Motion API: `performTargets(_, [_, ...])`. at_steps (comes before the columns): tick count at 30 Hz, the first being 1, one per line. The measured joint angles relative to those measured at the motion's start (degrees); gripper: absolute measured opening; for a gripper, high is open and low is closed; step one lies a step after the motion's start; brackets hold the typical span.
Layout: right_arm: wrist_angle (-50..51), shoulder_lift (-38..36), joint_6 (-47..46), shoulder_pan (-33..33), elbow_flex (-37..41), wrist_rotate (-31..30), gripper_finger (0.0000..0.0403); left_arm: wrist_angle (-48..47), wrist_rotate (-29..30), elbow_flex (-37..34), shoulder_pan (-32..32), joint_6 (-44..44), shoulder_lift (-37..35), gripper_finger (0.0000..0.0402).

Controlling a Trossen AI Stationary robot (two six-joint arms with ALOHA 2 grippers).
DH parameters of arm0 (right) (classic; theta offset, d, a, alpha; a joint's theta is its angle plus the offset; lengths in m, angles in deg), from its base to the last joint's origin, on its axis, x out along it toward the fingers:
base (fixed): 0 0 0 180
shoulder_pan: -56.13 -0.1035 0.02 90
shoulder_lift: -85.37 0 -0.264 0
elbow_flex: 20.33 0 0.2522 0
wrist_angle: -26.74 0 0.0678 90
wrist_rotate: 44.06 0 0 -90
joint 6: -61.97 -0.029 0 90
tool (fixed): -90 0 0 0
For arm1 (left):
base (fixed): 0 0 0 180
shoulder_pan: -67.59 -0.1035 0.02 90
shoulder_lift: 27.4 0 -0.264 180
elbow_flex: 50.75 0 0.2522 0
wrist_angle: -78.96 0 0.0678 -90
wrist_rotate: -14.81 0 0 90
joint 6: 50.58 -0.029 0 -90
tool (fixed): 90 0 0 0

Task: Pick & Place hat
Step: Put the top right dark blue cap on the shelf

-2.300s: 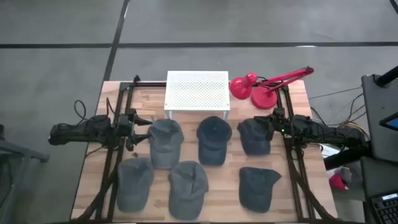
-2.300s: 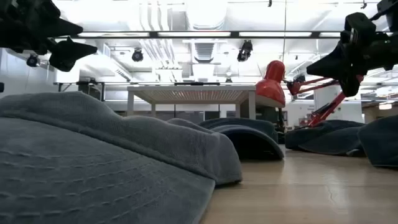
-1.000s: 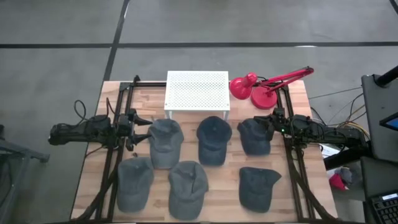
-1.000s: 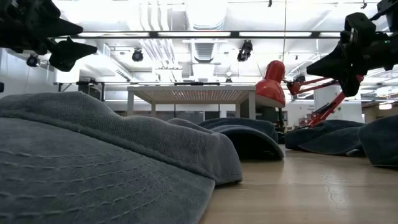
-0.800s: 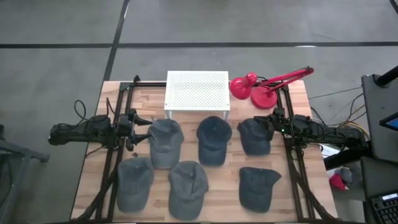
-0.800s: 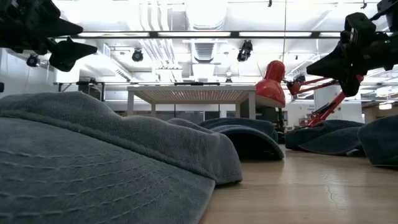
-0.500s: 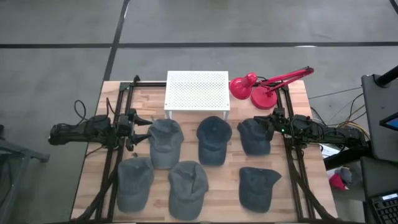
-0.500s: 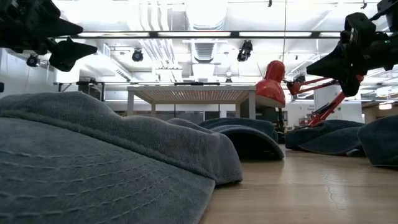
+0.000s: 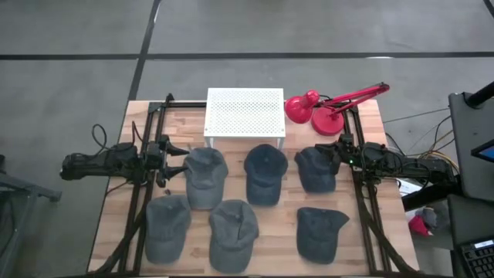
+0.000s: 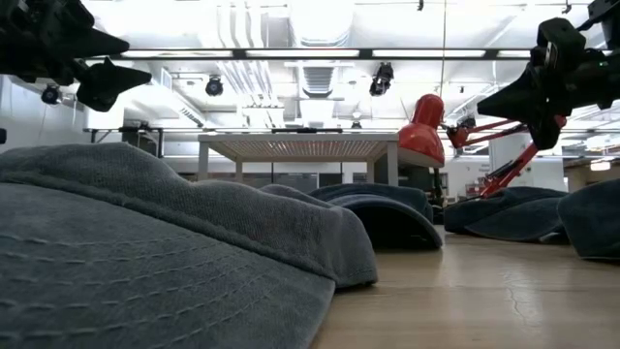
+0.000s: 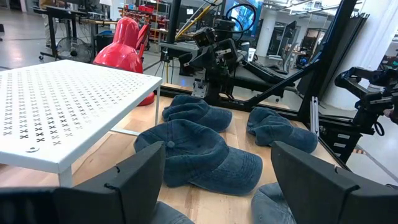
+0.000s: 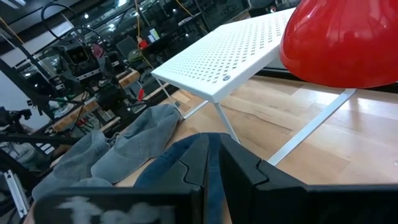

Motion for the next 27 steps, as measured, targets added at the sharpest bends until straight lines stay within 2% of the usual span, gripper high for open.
performTargets(10, [-1.33, 0.0, -0.42, 0.0, -2.27, 3.08, 0.0034, 0.0, 0.02, 0.0, 0.0, -0.4, 0.0, 0.0296])
performTargets(17, [1.01, 2.12, 3.37, 0.0, -8.69, 3.47, 0.0034, 0.0, 0.02, 0.0, 0.0, -2.43, 0.0, 0.0296])
performTargets(20, [8.11, 6.45, 3.54, 0.0, -14.38, 3.41, 0.0034, -0.01, 0.02, 0.0, 0.0, -2.43, 0.0, 0.0296])
performTargets(27, [35.27, 21.72, -0.62, 0.0, -29.87, 2.95, 0.0034, 0.0, 0.02, -0.02, 0.0, -2.4, 0.0, 0.0296])
